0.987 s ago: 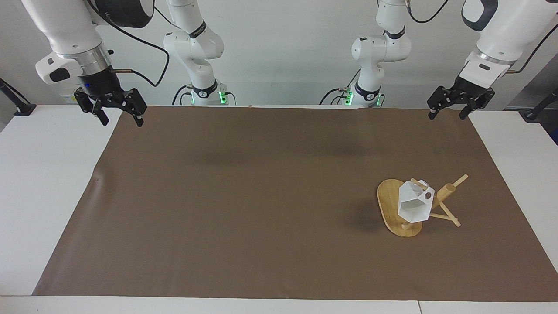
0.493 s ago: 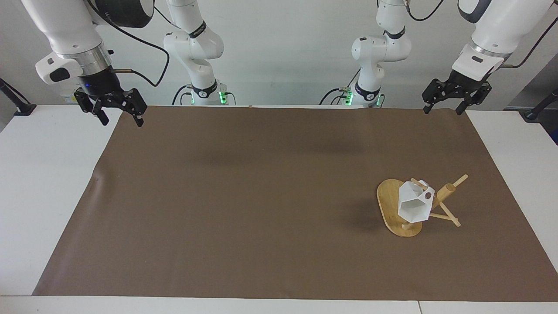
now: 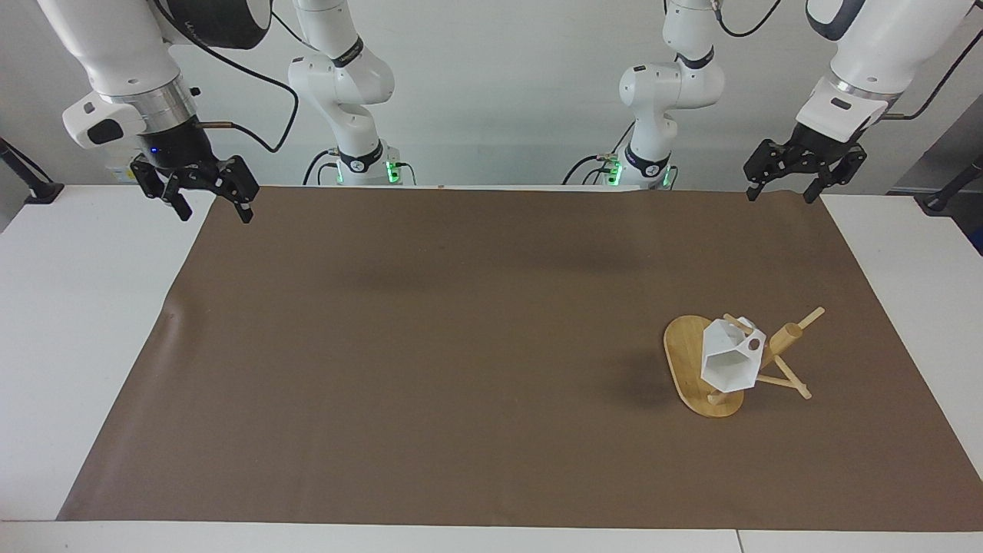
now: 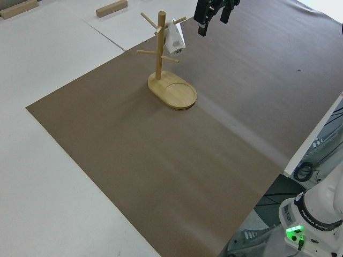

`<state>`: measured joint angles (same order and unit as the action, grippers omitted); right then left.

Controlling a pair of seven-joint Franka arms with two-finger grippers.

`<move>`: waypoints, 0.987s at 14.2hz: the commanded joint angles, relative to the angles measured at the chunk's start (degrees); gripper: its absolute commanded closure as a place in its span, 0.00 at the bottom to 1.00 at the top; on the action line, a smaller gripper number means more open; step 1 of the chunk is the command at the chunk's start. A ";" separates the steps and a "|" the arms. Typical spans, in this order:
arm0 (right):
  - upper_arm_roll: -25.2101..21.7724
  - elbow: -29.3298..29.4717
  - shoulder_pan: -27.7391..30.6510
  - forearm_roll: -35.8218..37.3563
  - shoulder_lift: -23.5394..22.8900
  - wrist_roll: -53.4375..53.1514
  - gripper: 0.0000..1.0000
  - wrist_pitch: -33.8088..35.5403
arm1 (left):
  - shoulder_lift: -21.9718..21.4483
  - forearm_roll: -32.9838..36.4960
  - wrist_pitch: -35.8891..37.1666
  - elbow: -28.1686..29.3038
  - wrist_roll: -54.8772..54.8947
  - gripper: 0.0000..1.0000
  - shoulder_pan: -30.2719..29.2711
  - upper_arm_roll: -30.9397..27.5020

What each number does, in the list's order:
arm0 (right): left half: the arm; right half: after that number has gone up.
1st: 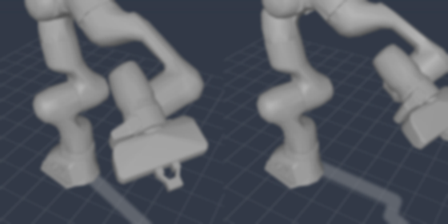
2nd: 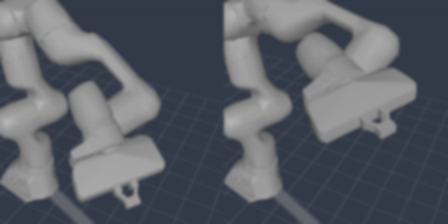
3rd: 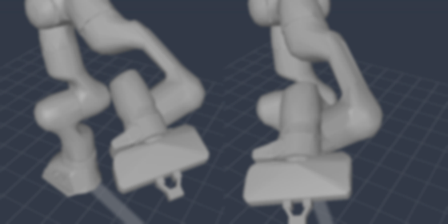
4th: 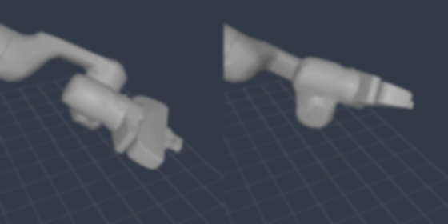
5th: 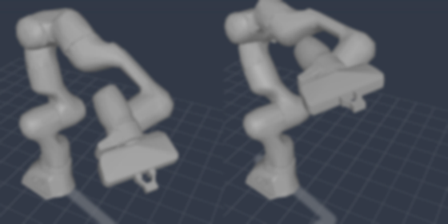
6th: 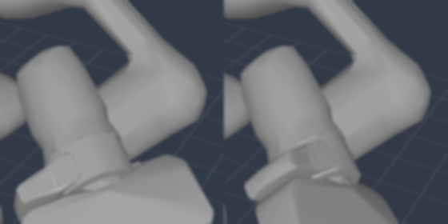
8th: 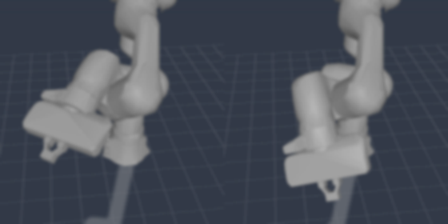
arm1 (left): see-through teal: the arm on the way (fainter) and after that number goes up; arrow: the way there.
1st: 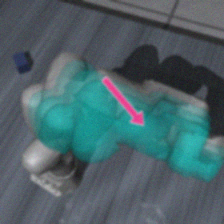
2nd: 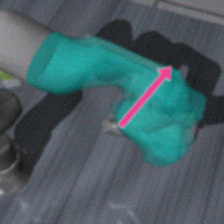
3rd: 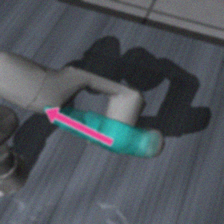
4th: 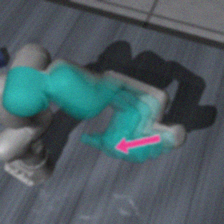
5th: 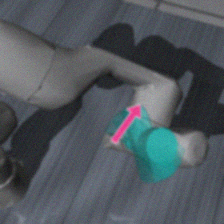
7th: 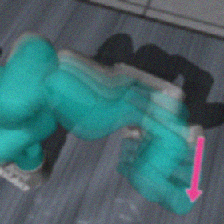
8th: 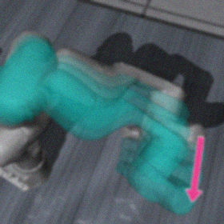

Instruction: Hang cup on rack

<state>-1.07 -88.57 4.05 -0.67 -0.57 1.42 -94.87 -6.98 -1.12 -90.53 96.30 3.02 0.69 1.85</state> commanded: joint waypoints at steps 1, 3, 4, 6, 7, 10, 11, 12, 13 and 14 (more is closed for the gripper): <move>0.01 -1.52 0.25 0.76 1.27 0.87 0.00 -0.32 | -0.67 0.25 -1.23 -0.49 0.23 0.00 0.36 -0.36; 0.01 -1.52 0.25 0.76 1.27 0.87 0.00 -0.32 | -0.93 0.25 -1.75 0.02 0.32 0.00 0.53 -0.36; 0.01 -1.52 0.17 0.76 1.27 0.87 0.00 -0.32 | -1.37 0.25 -2.89 1.59 0.32 0.00 0.54 -0.36; 0.01 -1.52 0.25 0.76 1.27 0.87 0.00 -0.32 | -1.90 0.25 -2.99 2.22 0.93 0.00 0.54 -0.36; 0.01 -1.52 0.17 0.76 1.36 0.87 0.00 -0.32 | -1.90 0.33 -3.07 2.05 0.94 0.00 0.54 -0.36; 0.01 -1.52 0.17 0.76 1.27 0.87 0.00 -0.32 | -1.81 0.25 -3.34 1.87 1.03 0.00 0.62 -0.36; 0.01 -1.52 0.17 0.76 1.27 0.87 0.00 -0.32 | -1.81 0.33 -3.25 1.87 1.03 0.00 0.62 -0.36; 0.01 -1.52 0.17 0.76 1.27 0.87 0.00 -0.32 | -1.81 0.25 -3.25 1.87 1.03 0.00 0.62 -0.36; 0.01 -1.52 0.17 0.76 1.27 0.87 0.00 -0.32 | -1.81 0.33 -3.25 1.87 1.03 0.00 0.54 -0.36; 0.01 -1.52 0.17 0.76 1.27 0.87 0.00 -0.32 | -1.81 0.25 -3.25 1.96 1.03 0.00 0.54 -0.36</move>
<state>-1.07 -88.57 4.05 -0.67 -0.57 1.42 -94.87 -7.29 -1.13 -92.57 96.36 3.40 0.71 1.87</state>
